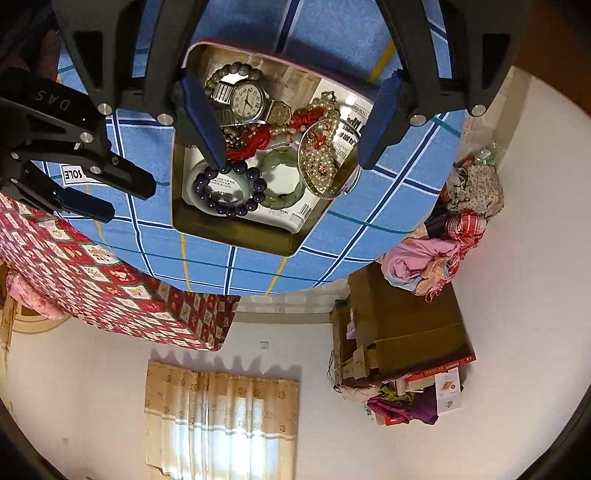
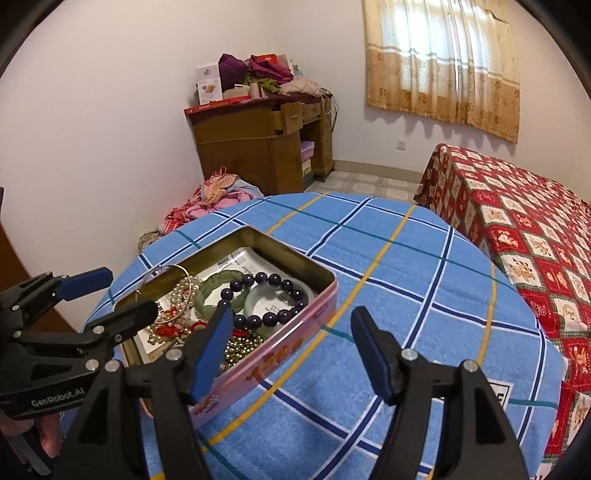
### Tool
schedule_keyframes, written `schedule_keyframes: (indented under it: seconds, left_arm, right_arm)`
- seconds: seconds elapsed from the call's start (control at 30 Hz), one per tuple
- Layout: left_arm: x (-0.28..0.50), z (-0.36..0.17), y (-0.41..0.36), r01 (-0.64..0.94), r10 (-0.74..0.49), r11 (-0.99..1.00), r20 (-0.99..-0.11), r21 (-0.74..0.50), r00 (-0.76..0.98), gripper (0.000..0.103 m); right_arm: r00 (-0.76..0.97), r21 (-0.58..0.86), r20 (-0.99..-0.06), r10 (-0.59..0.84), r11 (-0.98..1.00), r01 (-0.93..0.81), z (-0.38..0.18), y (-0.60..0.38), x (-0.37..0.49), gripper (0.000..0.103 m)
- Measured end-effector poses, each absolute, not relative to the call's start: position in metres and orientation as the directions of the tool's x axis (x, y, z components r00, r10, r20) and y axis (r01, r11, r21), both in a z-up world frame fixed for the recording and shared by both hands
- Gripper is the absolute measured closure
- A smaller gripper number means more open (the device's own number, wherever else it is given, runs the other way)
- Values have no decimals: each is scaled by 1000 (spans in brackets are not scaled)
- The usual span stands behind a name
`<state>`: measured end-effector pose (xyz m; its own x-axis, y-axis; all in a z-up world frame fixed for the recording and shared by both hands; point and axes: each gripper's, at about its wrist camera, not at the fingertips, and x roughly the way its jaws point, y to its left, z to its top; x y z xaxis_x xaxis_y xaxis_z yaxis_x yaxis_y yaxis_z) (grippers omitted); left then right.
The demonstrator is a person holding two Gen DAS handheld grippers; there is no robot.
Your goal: Organize jewelry
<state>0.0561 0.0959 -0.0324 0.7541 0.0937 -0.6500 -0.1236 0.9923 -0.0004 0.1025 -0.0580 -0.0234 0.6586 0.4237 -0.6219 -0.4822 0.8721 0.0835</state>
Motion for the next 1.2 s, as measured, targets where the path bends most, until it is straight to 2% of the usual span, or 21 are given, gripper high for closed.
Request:
schedule_keyframes:
  seconds: [1.2]
  left_arm:
    - [51,-28,106,-144,105,990,-652,-6,750,30]
  right_arm:
    - [657,78,-622,426,868,-490,-24,-55,94,31]
